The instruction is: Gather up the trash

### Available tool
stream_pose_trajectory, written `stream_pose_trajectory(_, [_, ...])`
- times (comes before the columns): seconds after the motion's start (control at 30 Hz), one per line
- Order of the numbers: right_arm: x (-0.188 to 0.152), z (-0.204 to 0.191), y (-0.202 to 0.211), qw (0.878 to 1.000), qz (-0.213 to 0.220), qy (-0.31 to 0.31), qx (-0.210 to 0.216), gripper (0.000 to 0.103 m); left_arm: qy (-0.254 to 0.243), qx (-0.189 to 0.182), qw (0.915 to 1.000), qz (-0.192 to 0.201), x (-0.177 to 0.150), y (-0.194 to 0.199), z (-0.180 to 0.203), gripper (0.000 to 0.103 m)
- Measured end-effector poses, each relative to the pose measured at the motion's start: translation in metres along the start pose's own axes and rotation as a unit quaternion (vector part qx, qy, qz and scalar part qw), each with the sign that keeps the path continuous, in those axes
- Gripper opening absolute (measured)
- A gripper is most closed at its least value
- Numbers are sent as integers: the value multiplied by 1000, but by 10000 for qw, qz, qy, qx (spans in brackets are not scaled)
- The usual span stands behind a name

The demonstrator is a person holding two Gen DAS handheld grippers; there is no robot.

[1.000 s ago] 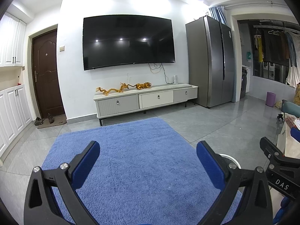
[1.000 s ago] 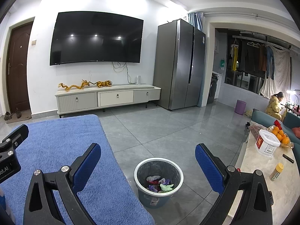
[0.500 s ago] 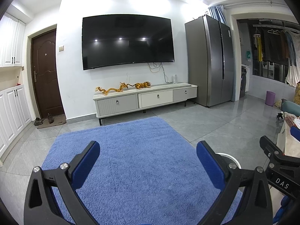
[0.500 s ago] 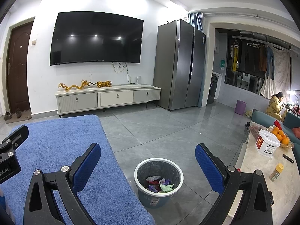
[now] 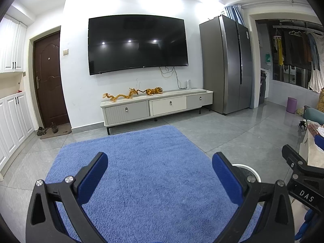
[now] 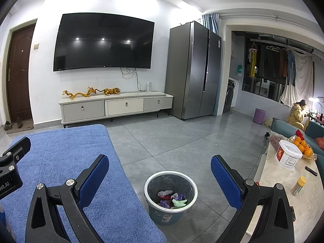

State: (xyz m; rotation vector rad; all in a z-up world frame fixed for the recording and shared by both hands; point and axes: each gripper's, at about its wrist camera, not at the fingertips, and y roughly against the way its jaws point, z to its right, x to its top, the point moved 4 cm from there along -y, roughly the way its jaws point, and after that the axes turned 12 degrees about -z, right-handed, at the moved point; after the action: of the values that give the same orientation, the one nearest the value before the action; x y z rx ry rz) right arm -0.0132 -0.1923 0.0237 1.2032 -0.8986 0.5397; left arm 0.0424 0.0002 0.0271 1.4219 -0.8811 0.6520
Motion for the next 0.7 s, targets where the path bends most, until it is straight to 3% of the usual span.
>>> stream_pose_trajectory(0.7, [-1, 1, 0, 10000, 2, -4, -6, 101, -84, -29, 10000, -4, -2, -5, 0, 103])
